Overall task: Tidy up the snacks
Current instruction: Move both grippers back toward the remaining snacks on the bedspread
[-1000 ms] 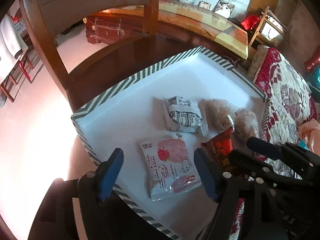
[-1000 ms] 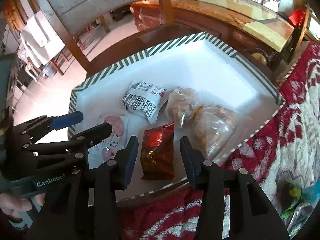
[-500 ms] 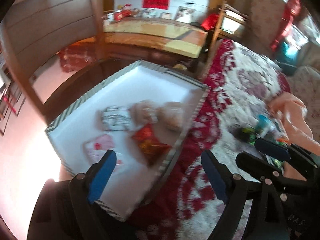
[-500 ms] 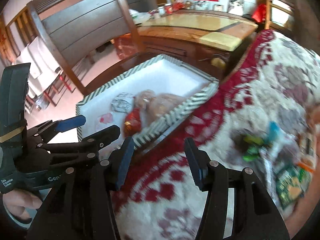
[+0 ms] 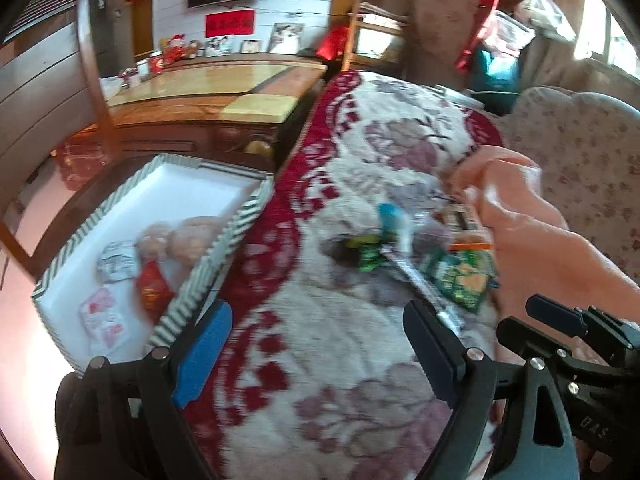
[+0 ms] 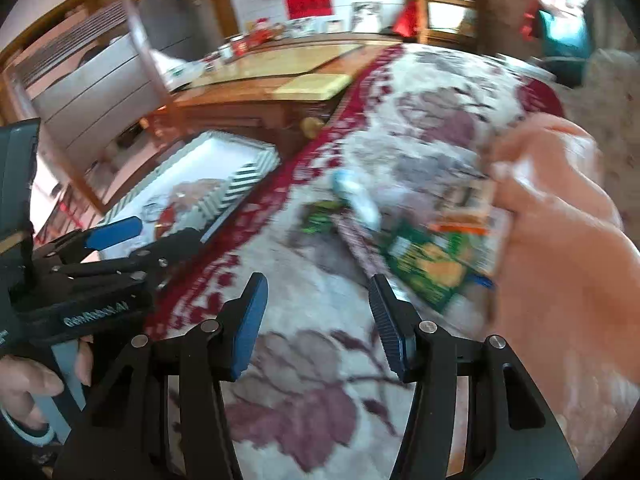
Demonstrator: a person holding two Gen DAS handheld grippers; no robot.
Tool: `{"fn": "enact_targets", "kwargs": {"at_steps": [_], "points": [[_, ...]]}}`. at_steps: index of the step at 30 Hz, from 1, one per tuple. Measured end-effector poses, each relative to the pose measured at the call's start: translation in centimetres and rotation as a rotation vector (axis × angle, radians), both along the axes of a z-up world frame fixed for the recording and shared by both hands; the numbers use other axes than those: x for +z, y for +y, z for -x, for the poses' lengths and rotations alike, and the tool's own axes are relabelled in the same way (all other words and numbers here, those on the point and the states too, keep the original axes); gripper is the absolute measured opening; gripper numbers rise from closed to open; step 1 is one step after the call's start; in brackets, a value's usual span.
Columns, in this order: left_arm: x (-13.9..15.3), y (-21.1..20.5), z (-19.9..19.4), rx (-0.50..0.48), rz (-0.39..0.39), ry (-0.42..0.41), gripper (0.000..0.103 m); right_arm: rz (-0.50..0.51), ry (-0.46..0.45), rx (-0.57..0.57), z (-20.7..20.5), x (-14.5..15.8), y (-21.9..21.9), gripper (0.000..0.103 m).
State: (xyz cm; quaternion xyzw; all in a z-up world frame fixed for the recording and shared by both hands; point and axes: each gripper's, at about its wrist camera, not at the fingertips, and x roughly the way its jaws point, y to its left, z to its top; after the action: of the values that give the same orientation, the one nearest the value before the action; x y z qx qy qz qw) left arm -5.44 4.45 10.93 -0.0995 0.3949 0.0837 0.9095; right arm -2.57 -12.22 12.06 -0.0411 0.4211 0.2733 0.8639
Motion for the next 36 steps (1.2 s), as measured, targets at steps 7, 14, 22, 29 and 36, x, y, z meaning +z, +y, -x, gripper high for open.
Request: {"fn": "enact_targets", "kwargs": {"at_steps": [7,14,22,29,36], "points": [[0.3,-4.0,0.2,-0.05,0.01,-0.011,0.091,0.024,-0.027,-0.092,0.9,0.5,-4.4,0.053],[1.0,-6.1,1.4,-0.068,-0.038,-0.021,0.091,-0.022,-0.008,-0.138,1.3,0.7,-6.1,0.057],[1.7,-7.0,2.1,-0.05,-0.056,-0.015,0.092,-0.037,-0.023,-0.113,2.1,1.5,-5.9,0.057],[2.3,-7.7,2.7,-0.05,-0.073,-0.026,0.092,-0.059,-0.026,-0.12,2.5,2.2,-6.7,0.057],[2.4,-7.7,3.3,-0.034,-0.073,-0.019,0.093,-0.073,-0.03,-0.122,2.8,2.6,-7.2,0.057]]}}
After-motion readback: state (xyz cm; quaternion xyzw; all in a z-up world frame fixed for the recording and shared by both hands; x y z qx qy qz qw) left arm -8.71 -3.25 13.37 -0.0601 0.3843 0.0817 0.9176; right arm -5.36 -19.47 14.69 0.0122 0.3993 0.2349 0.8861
